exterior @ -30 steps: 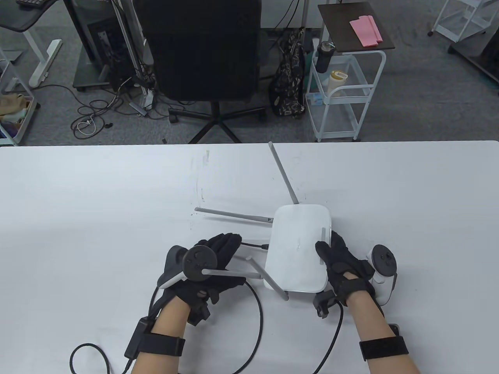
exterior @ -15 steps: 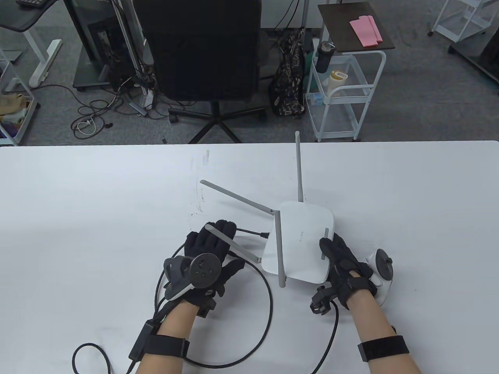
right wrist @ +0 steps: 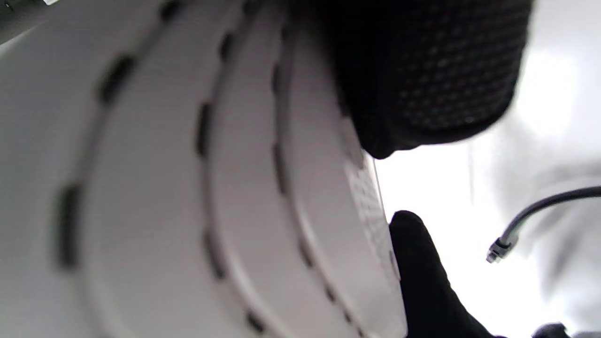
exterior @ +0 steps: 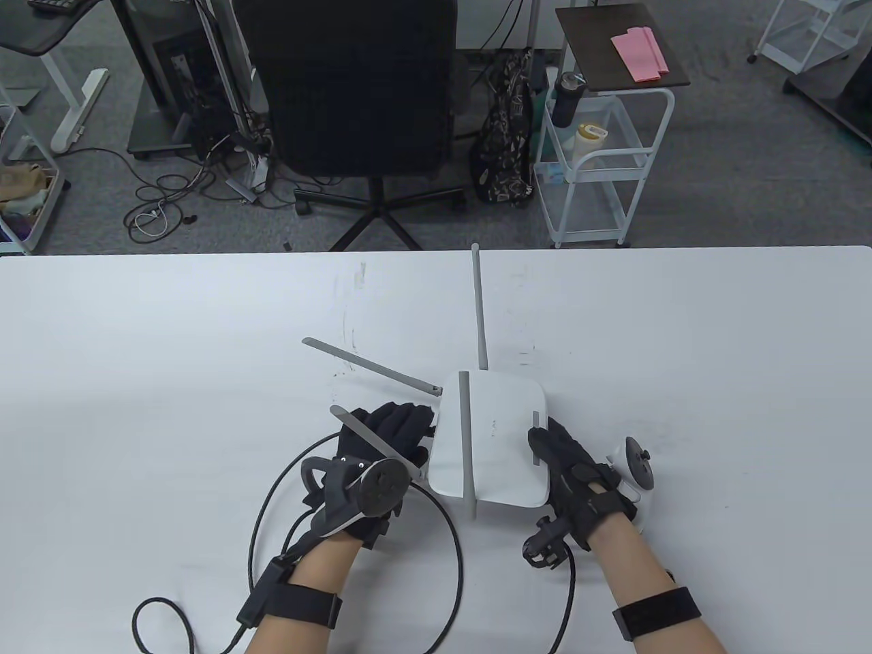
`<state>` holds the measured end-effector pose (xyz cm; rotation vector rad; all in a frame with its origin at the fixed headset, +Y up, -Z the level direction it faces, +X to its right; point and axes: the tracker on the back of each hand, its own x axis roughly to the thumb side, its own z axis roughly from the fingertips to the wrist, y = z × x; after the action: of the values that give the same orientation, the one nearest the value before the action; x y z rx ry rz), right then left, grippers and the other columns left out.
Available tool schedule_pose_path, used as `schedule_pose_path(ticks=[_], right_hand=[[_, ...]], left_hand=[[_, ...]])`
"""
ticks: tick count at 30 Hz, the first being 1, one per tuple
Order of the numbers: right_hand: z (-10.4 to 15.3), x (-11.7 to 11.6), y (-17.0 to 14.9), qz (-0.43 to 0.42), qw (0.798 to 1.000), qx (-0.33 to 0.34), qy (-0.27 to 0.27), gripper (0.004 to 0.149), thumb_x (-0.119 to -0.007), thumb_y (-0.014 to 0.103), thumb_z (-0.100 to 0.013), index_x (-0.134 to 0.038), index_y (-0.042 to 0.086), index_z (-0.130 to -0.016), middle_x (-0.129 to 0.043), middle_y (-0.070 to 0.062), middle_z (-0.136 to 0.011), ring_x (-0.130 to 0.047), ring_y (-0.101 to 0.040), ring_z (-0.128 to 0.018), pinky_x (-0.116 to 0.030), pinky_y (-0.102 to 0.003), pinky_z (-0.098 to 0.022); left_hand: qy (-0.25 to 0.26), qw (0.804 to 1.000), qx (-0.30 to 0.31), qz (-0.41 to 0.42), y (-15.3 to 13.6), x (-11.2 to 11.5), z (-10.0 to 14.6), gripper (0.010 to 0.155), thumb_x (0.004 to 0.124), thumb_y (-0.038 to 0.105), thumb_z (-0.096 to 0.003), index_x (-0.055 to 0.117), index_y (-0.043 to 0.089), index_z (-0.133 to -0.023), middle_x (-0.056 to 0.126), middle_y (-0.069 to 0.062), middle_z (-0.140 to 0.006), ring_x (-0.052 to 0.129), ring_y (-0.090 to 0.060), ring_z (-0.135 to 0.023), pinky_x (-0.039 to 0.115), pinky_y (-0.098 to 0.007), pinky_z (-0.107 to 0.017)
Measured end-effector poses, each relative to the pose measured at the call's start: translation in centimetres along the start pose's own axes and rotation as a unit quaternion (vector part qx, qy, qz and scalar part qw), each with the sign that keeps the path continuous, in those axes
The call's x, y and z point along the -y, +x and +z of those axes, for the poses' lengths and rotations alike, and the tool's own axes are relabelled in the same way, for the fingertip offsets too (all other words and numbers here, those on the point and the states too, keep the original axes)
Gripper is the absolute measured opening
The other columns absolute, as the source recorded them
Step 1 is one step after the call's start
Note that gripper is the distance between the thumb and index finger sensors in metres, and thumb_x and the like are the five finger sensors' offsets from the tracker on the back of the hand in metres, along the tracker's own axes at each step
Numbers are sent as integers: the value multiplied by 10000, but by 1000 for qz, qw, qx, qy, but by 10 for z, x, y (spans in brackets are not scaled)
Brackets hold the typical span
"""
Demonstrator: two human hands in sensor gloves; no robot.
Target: Remove ethernet cable from router with left hand
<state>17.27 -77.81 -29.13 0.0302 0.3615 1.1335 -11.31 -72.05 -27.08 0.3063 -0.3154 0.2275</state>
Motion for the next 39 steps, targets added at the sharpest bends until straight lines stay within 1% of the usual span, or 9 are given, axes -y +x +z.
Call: schedule_pose_path(ticks=[4, 6, 8, 14, 17, 19, 24, 29, 39], right_hand=[[-1, -4, -5, -29, 1000, -9, 4, 783, -640, 322, -612, -113, -126, -979, -694, -308, -810, -1015, -323, -500, -948, -328, -285], [-2, -4, -7, -46, 999, -17, 15, 781, -634, 318, -613, -112, -135, -974, -695, -313, -807, -1016, -322, -499, -948, -329, -280], [-3, -3, -9, -55, 998, -25, 15, 775, -626, 317, -616, -113, -141, -973, -696, -313, -807, -1018, -320, -493, -948, -328, -278], [-3, 3, -11, -86, 994, -64, 30, 767, -608, 317, -616, -112, -136, -985, -674, -329, -842, -1023, -310, -487, -946, -330, -280], [-3, 9, -8, -63, 994, -73, 53, 745, -583, 326, -620, -142, -144, -993, -628, -346, -879, -995, -322, -567, -928, -363, -334], [-2, 11, -7, -61, 995, -68, 41, 751, -595, 348, -625, -163, -136, -1002, -658, -330, -867, -1008, -296, -560, -934, -349, -328], [-1, 12, -7, -58, 995, -72, 48, 859, -642, 476, -654, -144, -126, -1012, -676, -319, -857, -1008, -294, -556, -931, -348, -325], [-3, 9, -6, -35, 996, -70, 35, 762, -639, 362, -638, -182, -119, -1014, -713, -305, -826, -1023, -287, -523, -940, -341, -299], [-1, 6, -6, -48, 995, -74, 37, 753, -591, 363, -640, -166, -142, -1001, -714, -312, -815, -1028, -284, -506, -942, -335, -286]], left_hand=[[20, 1000, -13, 2, 4, -4, -1, 573, 833, 478, -438, 684, 414, -988, 862, 125, -976, 909, -153, -937, 582, -552, -793], [51, 998, -25, 26, 1, -9, -2, 542, 853, 483, -416, 736, 412, -941, 922, 140, -888, 969, -129, -847, 618, -534, -778], [50, 998, -29, 34, -1, -13, -2, 524, 877, 499, -385, 780, 427, -894, 966, 153, -819, 1016, -106, -757, 678, -502, -755], [91, 995, 33, 12, 3, -25, 2, 499, 879, 506, -372, 796, 448, -861, 973, 152, -785, 1037, -40, -563, 797, -405, -661], [109, 992, 61, -6, 9, -30, 5, 497, 875, 508, -373, 790, 455, -859, 967, 162, -788, 1026, -29, -551, 788, -398, -669], [110, 992, 64, -1, 12, -31, 5, 496, 883, 502, -371, 792, 455, -857, 967, 161, -793, 1029, -30, -544, 792, -398, -662], [109, 992, 70, -4, 13, -33, 5, 489, 894, 490, -376, 795, 457, -854, 962, 159, -809, 1054, -21, -582, 864, -382, -608], [113, 991, 69, -14, 11, -35, 6, 490, 907, 492, -369, 806, 455, -847, 981, 155, -799, 1119, -21, -570, 915, -333, -555], [113, 992, 61, 20, 9, -35, 5, 489, 933, 482, -350, 820, 462, -826, 986, 150, -798, 1103, -7, -501, 906, -328, -533]])
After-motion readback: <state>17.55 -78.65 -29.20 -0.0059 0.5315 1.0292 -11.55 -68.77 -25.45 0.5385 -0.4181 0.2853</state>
